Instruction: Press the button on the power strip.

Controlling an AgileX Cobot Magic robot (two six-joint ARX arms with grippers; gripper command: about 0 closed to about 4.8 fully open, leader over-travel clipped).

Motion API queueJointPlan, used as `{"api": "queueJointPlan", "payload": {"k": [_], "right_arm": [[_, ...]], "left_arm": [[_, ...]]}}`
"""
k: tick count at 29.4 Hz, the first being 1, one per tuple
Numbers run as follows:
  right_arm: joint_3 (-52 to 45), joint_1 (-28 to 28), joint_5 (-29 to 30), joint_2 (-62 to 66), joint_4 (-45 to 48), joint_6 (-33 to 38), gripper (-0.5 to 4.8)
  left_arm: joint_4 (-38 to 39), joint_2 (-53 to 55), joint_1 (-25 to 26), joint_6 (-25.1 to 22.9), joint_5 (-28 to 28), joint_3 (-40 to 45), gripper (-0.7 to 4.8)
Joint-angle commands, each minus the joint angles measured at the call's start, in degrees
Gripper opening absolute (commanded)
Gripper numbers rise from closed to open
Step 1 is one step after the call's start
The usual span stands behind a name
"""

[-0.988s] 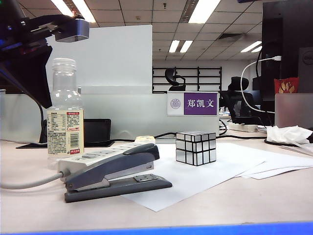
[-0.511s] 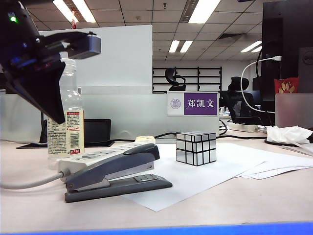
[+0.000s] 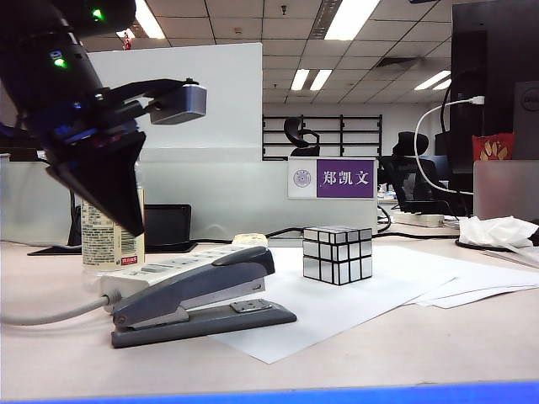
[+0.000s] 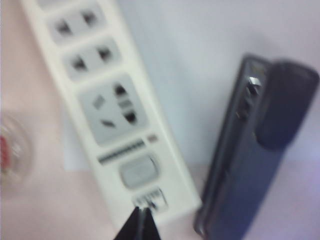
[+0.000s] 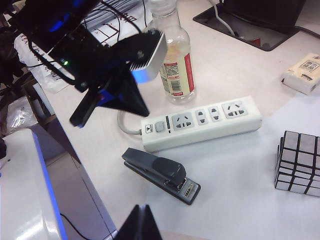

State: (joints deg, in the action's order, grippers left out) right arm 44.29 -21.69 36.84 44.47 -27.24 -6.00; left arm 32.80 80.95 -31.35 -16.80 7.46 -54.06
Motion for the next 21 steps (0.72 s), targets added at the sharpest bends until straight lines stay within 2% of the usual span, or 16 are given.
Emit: {"api": "queueJointPlan", "payload": {"k": [1,10,21], "right_arm": [[0.3,0.0,0.1,-0.1,0.9,0.0,0.0],[0.3,0.0,0.1,-0.1,0.8,0.0,0.0],[0.3,0.0,-0.1,-0.1,0.5,0.0,0.0]], "left_arm": [[-3.7,0.0,0.0,0.3,-0.5,-0.2,-0.05],[-3.4,3.0,0.0,-0.4,-2.6,-0.2,-0.05],[-6.7,5.5,0.0,-0.4,-2.2,-0.2,-0.05]]}}
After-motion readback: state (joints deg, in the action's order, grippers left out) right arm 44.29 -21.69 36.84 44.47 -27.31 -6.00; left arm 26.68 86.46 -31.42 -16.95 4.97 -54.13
